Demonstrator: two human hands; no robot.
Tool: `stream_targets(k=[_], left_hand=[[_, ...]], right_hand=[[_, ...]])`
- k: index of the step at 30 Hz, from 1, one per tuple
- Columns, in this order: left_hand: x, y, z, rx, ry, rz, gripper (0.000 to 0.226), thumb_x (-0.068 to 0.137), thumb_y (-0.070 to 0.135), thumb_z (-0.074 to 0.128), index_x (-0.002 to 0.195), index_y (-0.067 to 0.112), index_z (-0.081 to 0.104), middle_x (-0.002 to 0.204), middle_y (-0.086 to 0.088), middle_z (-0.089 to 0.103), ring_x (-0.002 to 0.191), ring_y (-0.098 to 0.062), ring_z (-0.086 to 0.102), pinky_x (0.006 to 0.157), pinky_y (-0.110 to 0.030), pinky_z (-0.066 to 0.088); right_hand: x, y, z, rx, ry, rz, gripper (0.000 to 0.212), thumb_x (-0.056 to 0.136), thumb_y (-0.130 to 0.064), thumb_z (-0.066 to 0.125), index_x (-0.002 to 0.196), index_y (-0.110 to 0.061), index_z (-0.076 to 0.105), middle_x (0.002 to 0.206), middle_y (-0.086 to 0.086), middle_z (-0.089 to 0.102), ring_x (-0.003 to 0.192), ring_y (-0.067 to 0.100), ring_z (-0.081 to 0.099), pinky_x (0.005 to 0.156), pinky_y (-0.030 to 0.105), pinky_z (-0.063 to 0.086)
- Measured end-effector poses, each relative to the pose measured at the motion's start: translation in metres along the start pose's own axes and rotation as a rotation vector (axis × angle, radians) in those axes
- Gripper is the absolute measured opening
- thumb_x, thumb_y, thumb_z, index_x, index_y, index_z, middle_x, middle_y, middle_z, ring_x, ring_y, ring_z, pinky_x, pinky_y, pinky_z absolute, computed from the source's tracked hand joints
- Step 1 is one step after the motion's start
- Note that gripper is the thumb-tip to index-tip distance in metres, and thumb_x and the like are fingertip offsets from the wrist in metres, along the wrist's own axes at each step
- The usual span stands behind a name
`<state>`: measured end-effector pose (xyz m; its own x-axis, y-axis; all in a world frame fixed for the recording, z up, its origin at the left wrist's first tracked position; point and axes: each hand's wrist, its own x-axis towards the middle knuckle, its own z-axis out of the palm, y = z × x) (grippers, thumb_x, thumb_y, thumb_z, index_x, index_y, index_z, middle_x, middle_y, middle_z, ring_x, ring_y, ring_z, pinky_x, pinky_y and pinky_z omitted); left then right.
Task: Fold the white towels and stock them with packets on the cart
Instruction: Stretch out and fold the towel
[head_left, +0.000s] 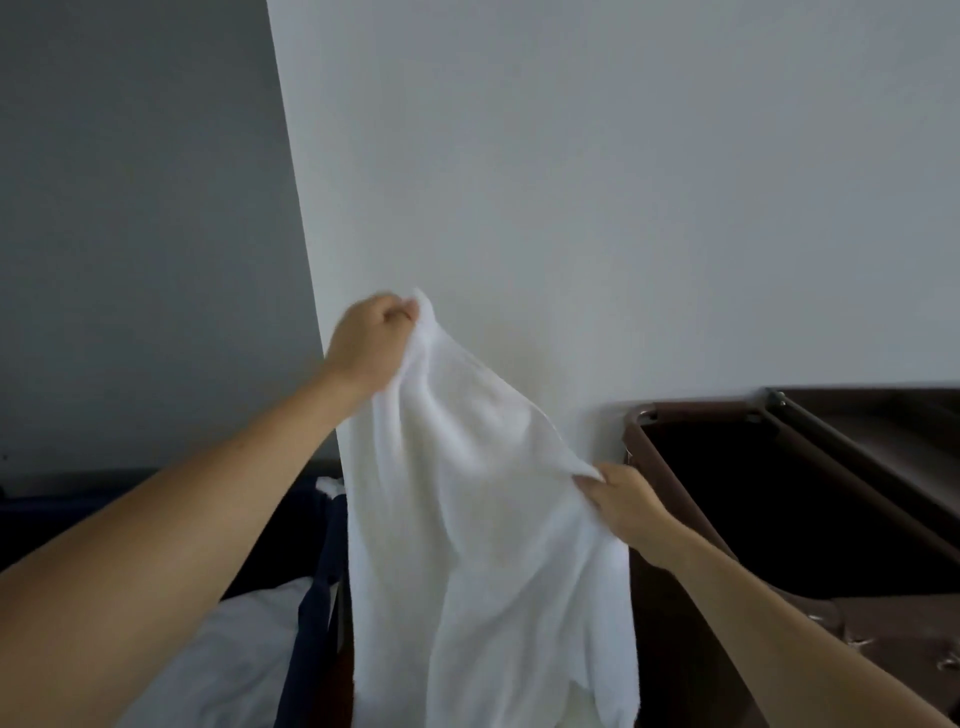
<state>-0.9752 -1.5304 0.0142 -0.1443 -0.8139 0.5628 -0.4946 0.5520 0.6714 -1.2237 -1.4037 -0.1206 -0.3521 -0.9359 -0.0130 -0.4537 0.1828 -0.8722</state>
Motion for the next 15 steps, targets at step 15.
stream_targets(k=[15], left_hand=[[-0.051,0.027,0.032,-0.158,-0.651,0.154,0.042,0.102,0.032,0.05,0.095,-0.009,0.057,0.093,-0.007,0.052,0.081,-0.008,0.05,0.077,-0.036,0.046]], right_hand=[[-0.006,-0.08,-0.002,-0.094,0.003,-0.324,0.016,0.092,-0.024,0.063,0.078,-0.017,0.065,0.067,-0.005,0.056,0.063,0.011,0.048,0.059,0.027,0.038]])
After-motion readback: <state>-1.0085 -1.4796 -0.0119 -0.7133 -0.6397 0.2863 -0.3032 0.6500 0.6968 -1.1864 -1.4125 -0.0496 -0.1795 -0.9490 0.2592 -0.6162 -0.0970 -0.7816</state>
